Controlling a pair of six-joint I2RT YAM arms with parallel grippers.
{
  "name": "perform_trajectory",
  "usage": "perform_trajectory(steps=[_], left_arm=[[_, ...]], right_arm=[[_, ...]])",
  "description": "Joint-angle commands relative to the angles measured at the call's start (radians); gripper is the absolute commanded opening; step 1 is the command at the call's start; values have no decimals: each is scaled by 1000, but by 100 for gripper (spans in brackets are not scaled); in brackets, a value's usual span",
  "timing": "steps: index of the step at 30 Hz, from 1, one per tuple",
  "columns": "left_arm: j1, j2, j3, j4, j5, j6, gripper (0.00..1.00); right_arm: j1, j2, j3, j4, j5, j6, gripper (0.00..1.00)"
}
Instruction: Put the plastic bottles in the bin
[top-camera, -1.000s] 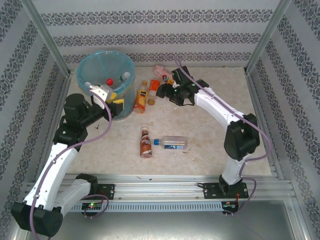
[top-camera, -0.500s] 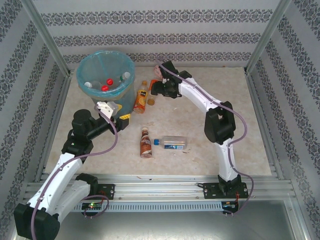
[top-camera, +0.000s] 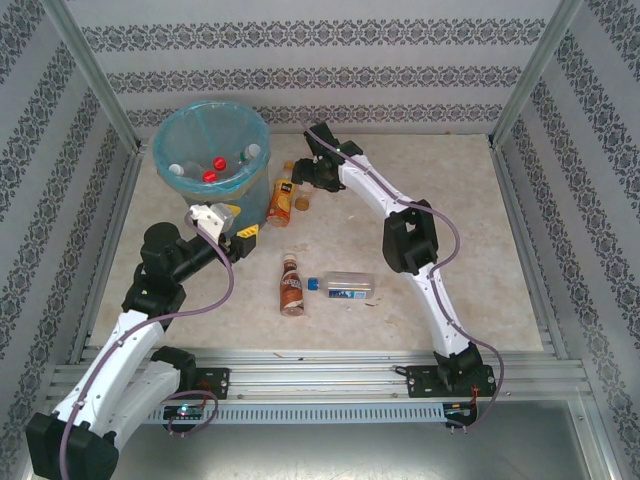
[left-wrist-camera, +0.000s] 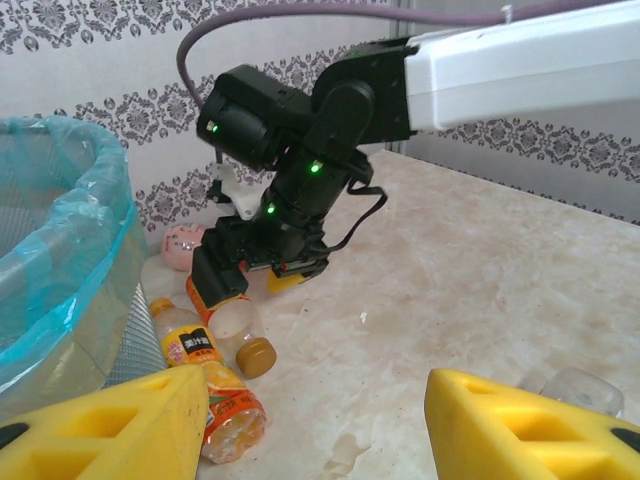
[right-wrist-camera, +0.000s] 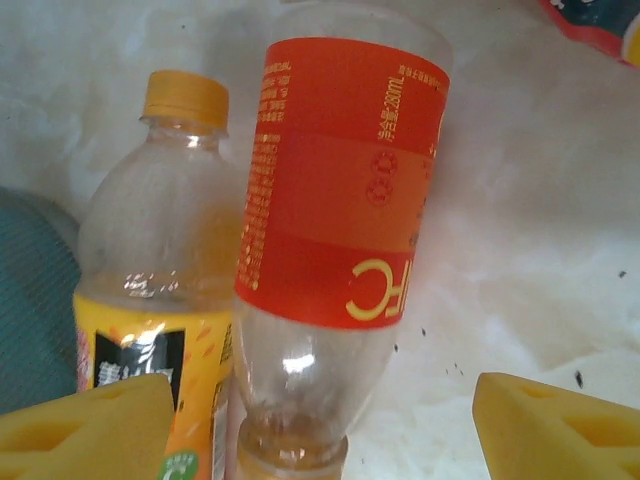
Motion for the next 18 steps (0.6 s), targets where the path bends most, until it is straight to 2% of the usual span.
perform_trajectory(steps=[1,6,13,18], left_arm=[[-13,-12,-9,66,5,21,60],[-17,-13,-10,64,4,24,60],[-18,-14,-11,62,-3,32,60],[-18,-15,-10,60,-5,32,60]], right_arm=[[-13,58,77,-16,4,60,79],[-29,108,121,-42,10,87,78],[-56,116,101,-69,-22,83,70],[-60,79,57,-70,-47,69,60]])
